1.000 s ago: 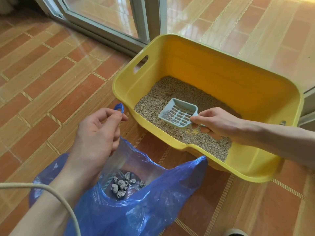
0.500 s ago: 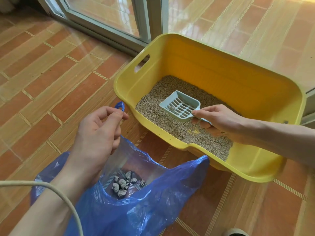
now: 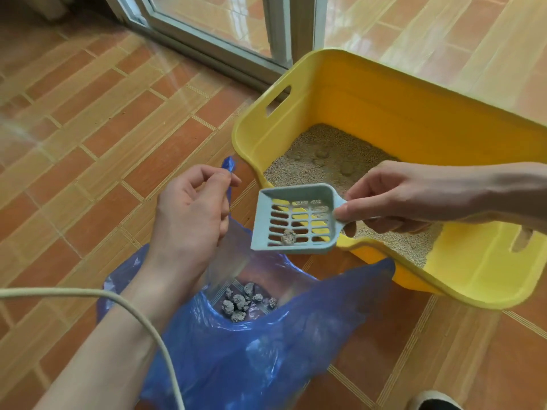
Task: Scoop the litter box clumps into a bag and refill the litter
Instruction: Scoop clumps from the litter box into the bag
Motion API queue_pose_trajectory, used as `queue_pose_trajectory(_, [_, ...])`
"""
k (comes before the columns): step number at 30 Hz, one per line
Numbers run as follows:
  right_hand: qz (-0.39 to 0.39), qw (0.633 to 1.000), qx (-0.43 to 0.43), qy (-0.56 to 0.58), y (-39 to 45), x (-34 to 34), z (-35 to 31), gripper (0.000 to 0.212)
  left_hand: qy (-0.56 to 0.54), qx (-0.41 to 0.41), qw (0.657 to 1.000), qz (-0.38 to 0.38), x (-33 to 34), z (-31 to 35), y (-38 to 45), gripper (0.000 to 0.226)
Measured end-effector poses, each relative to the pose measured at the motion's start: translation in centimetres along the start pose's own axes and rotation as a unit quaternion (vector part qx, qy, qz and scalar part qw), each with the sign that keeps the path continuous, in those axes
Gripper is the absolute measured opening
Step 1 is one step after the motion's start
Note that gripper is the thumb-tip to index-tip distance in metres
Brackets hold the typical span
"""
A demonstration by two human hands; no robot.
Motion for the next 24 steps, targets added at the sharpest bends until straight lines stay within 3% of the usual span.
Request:
queue_pose_trajectory(3, [-0.031,0.998,0.013,-0.059,0.8,1.9,-1.0,0.038,-0.005,-0.001,1.0,0.002,-0.8,0.0,-0.2,0.025])
queue_pose_trajectory(6, [-0.002,0.978,-0.001,-0.21,2.5,3.4,-2.0,0.042,-0.007,-0.001,1.0,-0.001,-1.3,0.1,-0.4,0.025])
queue_pose_trajectory(14, [0.155,0.828,-0.095,-0.531,6.1,8.7,-4.4,0.026,0.004,0.008,1.0,0.0,-1.6,0.5,-1.0,0.023])
queue_pose_trajectory(18, [0.137,0.761,-0.12,-0.622,6.8,11.1,-4.3,0.006,0.004,0.008,1.0,0.005,-1.8,0.5,-1.2,0.021])
queue_pose_trajectory(24, [0.137,0.708,-0.161,-0.674,6.1,12.1,-3.7,0.016,0.009,0.007,1.0,0.006,-1.7,0.5,-1.3,0.019])
Point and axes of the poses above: each hand's wrist, its own y-axis towards the middle knuckle, its own x-axis out of the palm, z = x × y, the point moved 9 cm from there along y, towards the middle knuckle, and after that the axes turned 1 degree about -z, right-handed, at the moved point
